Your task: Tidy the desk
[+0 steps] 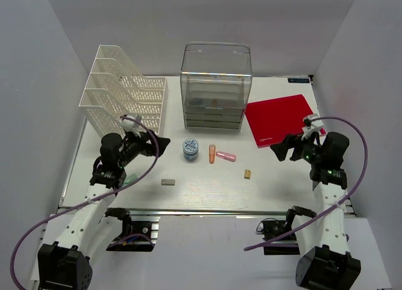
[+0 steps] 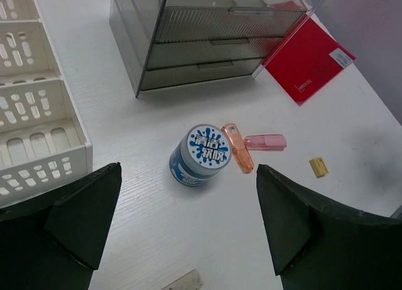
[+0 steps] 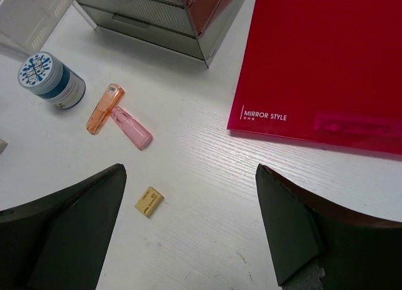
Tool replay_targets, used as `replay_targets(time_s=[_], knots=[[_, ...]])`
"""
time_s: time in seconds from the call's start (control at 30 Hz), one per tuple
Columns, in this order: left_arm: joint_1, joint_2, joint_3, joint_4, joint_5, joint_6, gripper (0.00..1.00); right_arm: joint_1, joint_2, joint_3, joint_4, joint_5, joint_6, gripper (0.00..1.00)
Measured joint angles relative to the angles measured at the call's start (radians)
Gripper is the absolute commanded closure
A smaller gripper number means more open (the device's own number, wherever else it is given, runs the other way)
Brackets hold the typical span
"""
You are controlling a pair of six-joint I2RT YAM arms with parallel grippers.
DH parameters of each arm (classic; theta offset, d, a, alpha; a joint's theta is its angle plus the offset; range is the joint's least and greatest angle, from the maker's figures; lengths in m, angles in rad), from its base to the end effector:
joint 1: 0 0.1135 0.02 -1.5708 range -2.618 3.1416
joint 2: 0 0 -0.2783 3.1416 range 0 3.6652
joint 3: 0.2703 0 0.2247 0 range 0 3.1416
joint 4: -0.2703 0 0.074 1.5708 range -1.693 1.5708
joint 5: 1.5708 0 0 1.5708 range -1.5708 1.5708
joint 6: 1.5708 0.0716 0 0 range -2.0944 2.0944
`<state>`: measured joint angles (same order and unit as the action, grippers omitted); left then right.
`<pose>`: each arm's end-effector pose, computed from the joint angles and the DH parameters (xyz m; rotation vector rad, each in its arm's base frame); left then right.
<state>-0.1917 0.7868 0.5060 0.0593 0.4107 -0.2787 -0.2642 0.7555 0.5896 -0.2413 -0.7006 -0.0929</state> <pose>0.1756 -0.0632 0.2775 0.2218 1.8152 -0.7016 0.1656 0.0030 0.2767 -0.2848 1.8818 0.4492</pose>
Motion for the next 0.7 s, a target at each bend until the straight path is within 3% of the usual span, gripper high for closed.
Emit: replay_targets(time_s=[0.37,0.43,0.53,0.57,0.63,0.67,0.7], knots=[[0.0,0.08,0.037,-0.019,0.042,-0.003,0.02,-0.018,-0.164,-0.08,-0.022,-0.142,-0.212,0.11],[0.0,0.093,0.038,-0.021,0.056,-0.004,0.08,-0.026,-0.166,-0.087,-0.021,-0.144,-0.23,0.11],[-0.002,0.114,0.039,-0.019,0.085,-0.016,0.35,-0.039,-0.14,-0.091,-0.034,-0.18,-0.283,0.11],[-0.004,0.123,0.039,-0.014,0.097,-0.021,0.51,-0.042,-0.129,-0.09,-0.046,-0.196,-0.301,0.11],[-0.009,0.147,0.039,0.005,0.126,-0.03,0.67,-0.043,-0.108,-0.09,-0.065,-0.218,-0.322,0.11],[-0.012,0.161,0.04,0.017,0.141,-0.035,0.81,-0.043,-0.098,-0.09,-0.072,-0.224,-0.33,0.16],[-0.015,0.175,0.04,0.031,0.156,-0.048,0.85,-0.043,-0.089,-0.09,-0.077,-0.227,-0.335,0.27]])
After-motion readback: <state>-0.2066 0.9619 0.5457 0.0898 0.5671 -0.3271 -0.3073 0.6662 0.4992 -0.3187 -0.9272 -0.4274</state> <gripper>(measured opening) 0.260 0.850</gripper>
